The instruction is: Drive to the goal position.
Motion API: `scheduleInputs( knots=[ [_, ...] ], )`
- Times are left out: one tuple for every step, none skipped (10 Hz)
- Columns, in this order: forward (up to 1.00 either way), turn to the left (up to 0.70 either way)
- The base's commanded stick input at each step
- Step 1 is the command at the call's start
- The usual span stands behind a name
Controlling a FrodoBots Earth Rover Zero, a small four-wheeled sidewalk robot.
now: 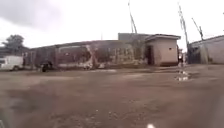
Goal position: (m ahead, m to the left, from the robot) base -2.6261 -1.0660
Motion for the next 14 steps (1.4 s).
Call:
scheduleInputs(
  knots=[
    [0.00, 0.85],
    [0.00, 0.85],
    [0.00, 0.79],
    [0.00, 0.18],
    [0.00, 0.00],
    [0.18, 0.00],
    [0.79, 0.00],
    [0.85, -0.11],
    [0.85, -0.22],
    [0.85, -0.34],
    [0.85, -0.34],
    [0.85, -0.34],
    [0.85, -0.34],
    [0.85, -0.34]
  ],
)
